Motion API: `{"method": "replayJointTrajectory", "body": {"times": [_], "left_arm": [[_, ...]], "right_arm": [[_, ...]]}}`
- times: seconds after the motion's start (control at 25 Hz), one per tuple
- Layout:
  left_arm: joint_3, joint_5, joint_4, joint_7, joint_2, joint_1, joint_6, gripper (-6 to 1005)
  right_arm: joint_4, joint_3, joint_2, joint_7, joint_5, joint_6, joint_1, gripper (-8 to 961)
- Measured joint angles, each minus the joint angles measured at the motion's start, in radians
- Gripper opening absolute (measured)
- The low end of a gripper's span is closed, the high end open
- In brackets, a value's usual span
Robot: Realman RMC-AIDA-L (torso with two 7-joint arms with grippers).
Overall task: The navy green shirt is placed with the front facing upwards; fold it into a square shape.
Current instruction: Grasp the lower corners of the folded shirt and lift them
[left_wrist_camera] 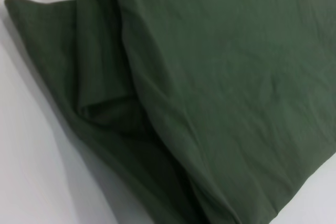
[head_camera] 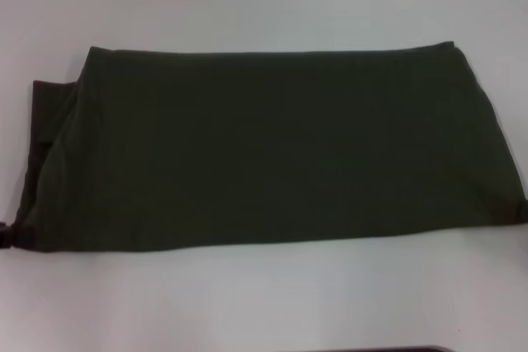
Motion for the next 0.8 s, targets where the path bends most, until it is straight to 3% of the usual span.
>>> {"method": "replayJointTrajectory", "body": {"times": [0.48, 0.8], "left_arm": [[-0.020, 0.036, -0.004, 0.032, -0.008, 0.062, 0.084, 4], [-0.026, 0.037, 0.046, 0.062, -0.005, 0.055, 0.056, 4]], "right_arm": [[0.000, 0.006, -0.004, -0.011, -0.017, -0.045, -0.065, 10], [0.000, 0.023, -0.006, -0.014, -0.053, -0.038, -0.058, 10]]}}
